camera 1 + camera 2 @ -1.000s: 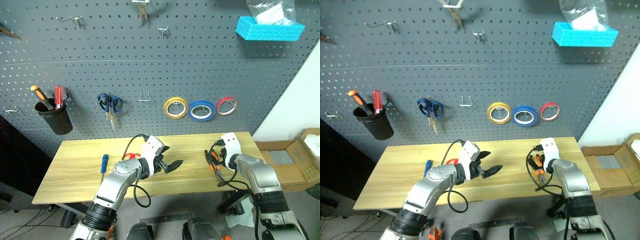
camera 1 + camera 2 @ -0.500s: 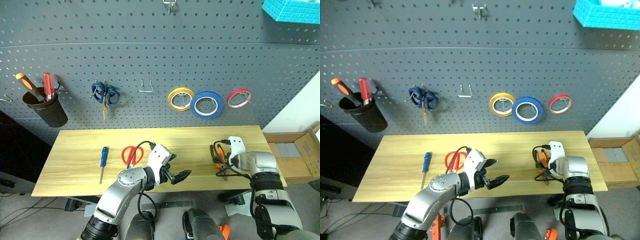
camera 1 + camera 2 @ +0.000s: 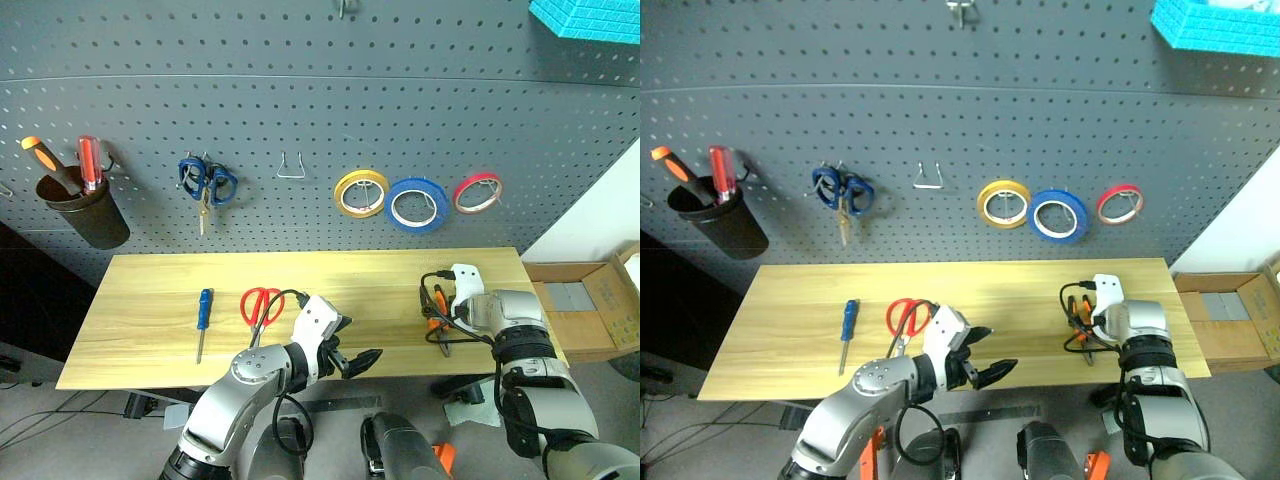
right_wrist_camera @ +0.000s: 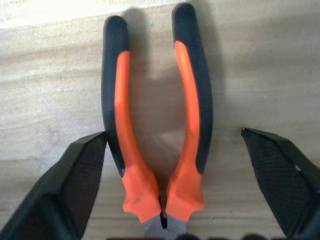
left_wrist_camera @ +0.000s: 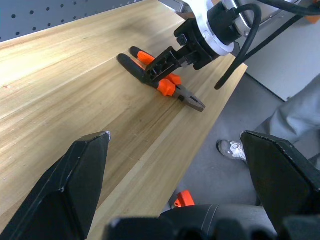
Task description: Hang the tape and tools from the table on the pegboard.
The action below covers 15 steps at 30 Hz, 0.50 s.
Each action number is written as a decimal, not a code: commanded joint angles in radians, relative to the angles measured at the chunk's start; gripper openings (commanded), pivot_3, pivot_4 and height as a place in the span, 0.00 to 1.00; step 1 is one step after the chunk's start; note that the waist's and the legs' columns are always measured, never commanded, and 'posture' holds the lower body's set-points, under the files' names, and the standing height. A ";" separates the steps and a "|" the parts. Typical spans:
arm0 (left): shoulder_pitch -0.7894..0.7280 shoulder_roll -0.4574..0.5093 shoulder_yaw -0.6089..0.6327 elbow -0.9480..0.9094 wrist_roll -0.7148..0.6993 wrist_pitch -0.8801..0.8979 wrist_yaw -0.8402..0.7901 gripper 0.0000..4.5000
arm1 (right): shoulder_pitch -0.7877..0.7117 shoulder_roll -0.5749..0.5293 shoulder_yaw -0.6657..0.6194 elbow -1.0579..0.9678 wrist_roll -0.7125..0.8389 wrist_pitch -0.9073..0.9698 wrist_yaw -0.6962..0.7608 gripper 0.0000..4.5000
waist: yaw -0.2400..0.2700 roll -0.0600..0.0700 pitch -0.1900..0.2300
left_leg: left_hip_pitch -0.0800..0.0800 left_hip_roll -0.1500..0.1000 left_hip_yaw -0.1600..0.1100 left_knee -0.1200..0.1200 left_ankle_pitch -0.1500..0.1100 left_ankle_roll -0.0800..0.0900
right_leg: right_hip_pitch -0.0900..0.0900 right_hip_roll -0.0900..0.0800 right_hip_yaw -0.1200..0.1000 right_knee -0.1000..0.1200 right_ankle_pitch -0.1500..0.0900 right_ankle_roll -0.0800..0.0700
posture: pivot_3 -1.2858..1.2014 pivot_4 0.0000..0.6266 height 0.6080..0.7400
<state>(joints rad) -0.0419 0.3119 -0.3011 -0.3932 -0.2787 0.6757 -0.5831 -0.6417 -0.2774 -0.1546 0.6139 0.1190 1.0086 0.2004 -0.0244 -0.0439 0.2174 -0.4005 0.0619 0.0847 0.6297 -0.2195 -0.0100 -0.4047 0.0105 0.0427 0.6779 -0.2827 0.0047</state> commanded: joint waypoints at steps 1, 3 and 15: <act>0.000 -0.007 -0.003 -0.042 -0.019 -0.001 0.004 1.00 | 0.005 -0.006 0.012 0.040 0.002 -0.025 0.022 0.71 | 0.000 0.000 0.001 | 0.000 0.000 0.000 0.000 0.000 0.000 | 0.000 0.000 0.000 0.000 0.000 0.000 | 0.57 0.42 1.00; -0.005 -0.010 -0.004 -0.036 -0.019 -0.002 0.006 1.00 | -0.005 -0.007 0.008 0.054 0.002 -0.035 0.022 0.60 | 0.000 0.000 0.001 | 0.000 0.000 0.000 0.000 0.000 0.000 | 0.000 0.000 0.000 0.000 0.000 0.000 | 0.57 0.42 1.00; -0.068 -0.034 0.045 -0.011 -0.072 -0.003 -0.016 1.00 | 0.156 -0.074 0.063 -0.390 0.055 0.026 0.127 0.60 | 0.004 0.004 -0.001 | -0.007 0.000 0.000 -0.002 0.000 0.000 | -0.005 0.000 -0.001 -0.002 0.000 0.000 | 0.55 0.28 1.00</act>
<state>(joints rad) -0.1015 0.2807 -0.2871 -0.3746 -0.3133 0.6724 -0.5837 -0.5168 -0.3209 -0.1136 0.3989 0.1448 1.0215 0.2845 -0.0209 -0.0397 0.2166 -0.4123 0.0619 0.0836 0.6284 -0.2195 -0.0106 -0.4152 0.0102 0.0410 0.6771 -0.2828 0.0051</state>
